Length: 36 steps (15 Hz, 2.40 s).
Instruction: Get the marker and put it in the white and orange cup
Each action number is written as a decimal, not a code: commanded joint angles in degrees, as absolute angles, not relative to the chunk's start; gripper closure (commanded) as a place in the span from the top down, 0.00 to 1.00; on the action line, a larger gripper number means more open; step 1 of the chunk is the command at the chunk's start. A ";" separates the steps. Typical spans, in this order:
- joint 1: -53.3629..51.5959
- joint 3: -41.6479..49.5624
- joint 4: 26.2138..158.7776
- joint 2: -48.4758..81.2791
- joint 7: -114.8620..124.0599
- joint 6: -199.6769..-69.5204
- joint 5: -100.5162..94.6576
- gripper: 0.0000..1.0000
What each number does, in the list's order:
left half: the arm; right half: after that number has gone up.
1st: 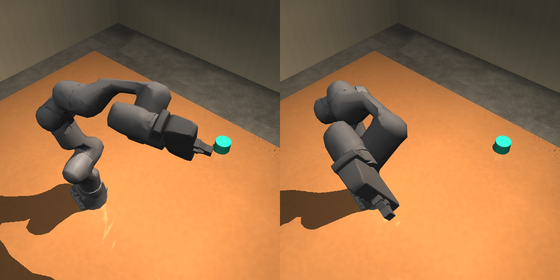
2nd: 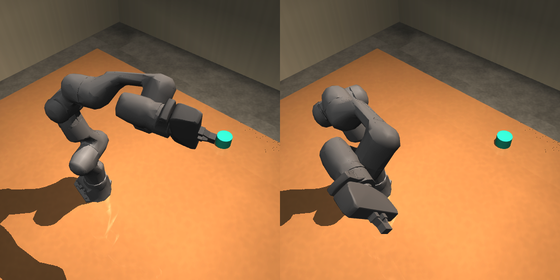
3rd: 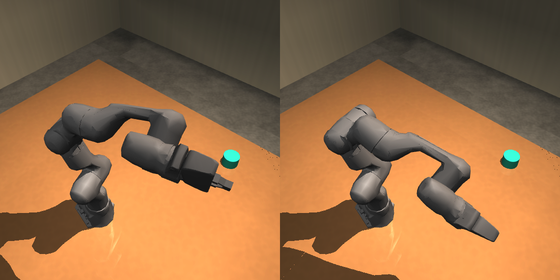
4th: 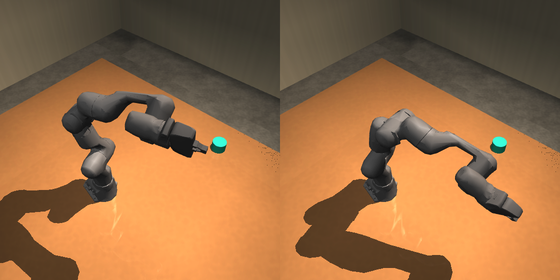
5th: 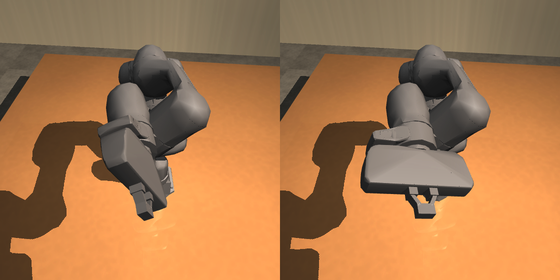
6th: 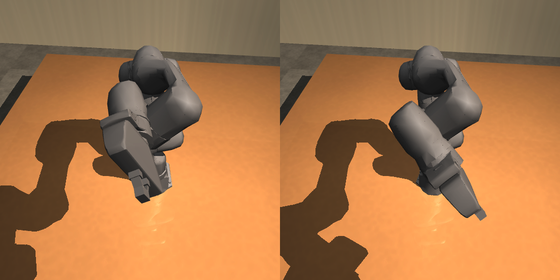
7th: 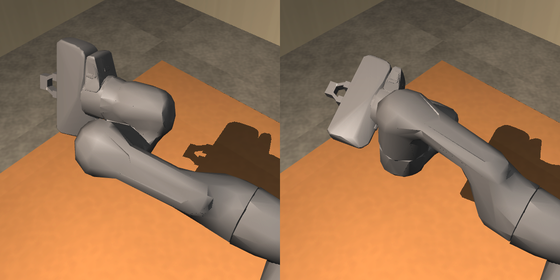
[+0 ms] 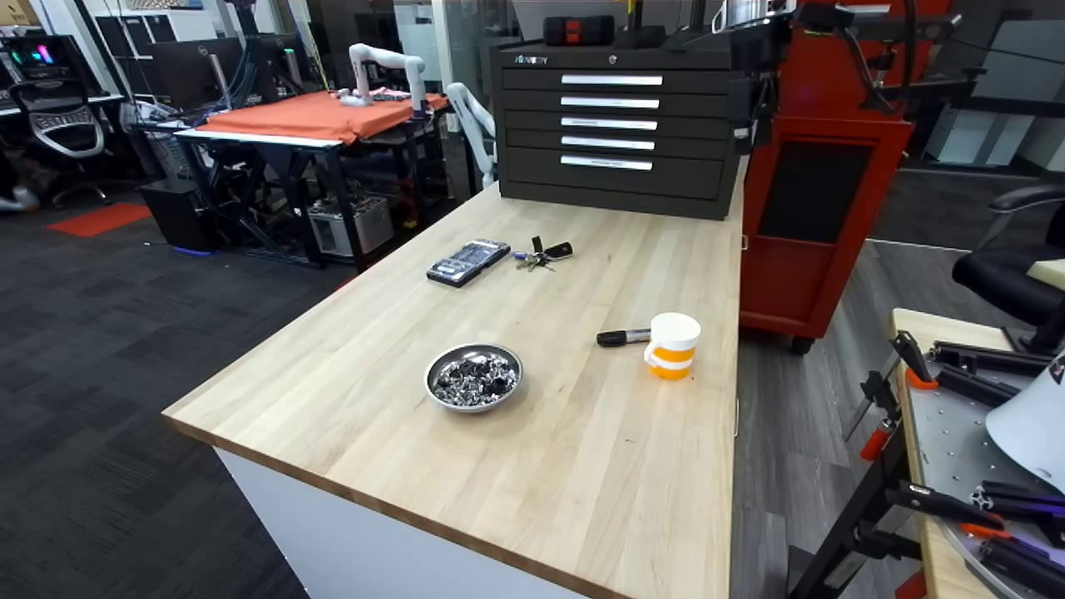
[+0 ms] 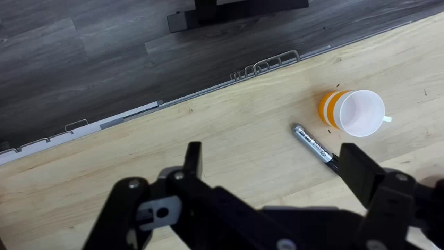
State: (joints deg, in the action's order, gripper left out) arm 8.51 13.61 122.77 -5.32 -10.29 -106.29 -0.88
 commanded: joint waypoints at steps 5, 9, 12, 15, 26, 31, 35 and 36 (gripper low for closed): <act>8.68 12.01 121.67 -0.31 -22.96 -113.22 -0.49 1.00; 8.80 10.73 121.69 2.80 -29.34 -119.11 -0.23 1.00; 8.78 9.51 122.21 4.23 -32.31 -122.34 -0.25 1.00; 8.68 8.30 123.30 4.38 -34.17 -124.37 -0.14 1.00; 7.76 4.37 130.42 3.65 -42.22 -131.61 1.30 1.00; 7.62 4.28 129.34 4.92 -41.75 -129.70 1.11 1.00; 7.62 4.27 129.39 4.91 -41.83 -129.70 1.17 1.00; 7.39 4.10 129.72 4.95 -41.71 -130.64 0.78 1.00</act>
